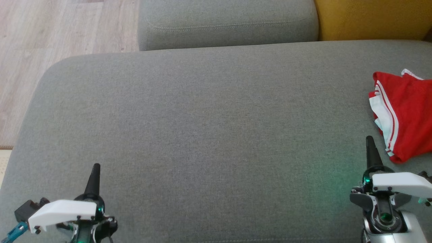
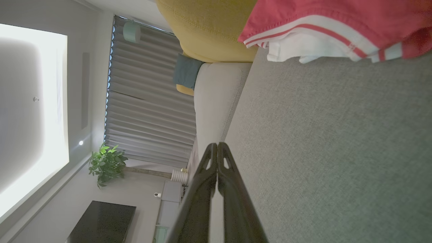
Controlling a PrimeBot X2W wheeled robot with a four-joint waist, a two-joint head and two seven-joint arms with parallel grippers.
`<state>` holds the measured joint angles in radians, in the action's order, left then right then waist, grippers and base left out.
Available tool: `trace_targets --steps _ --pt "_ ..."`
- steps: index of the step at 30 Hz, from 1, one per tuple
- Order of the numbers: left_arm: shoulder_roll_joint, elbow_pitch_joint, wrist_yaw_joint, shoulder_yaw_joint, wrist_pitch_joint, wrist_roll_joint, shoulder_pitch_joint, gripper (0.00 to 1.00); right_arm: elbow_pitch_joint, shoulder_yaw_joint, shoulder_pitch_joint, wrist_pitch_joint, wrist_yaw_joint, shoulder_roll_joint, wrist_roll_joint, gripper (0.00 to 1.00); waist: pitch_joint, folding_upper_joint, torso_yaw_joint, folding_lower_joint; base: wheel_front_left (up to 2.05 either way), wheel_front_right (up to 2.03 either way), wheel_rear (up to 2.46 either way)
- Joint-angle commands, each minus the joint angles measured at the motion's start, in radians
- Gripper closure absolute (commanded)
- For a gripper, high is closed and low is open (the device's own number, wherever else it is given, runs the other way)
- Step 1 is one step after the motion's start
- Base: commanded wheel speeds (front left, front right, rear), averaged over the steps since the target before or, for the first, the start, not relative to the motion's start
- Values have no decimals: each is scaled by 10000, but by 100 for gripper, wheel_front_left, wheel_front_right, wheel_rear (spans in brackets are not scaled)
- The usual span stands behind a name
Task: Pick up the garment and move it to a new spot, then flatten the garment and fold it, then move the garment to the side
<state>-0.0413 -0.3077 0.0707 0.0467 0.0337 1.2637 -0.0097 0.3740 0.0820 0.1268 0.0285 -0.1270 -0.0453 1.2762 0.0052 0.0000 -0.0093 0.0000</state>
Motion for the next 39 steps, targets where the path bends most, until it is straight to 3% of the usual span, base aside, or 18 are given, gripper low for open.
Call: trace_targets --steps 1,27,39 --pt "-84 401 130 342 83 390 -668 100 -488 -77 82 128 -30 -45 399 100 -1 0 7 0 0 0 0" --pt "-89 621 600 674 798 3446 -985 100 -1292 319 -188 848 -37 -49 3324 100 -21 0 93 0 0 0 0" --pt "-89 622 600 674 798 3447 -984 100 -1292 318 -189 848 -37 -49 3324 100 -21 0 93 0 0 0 0"
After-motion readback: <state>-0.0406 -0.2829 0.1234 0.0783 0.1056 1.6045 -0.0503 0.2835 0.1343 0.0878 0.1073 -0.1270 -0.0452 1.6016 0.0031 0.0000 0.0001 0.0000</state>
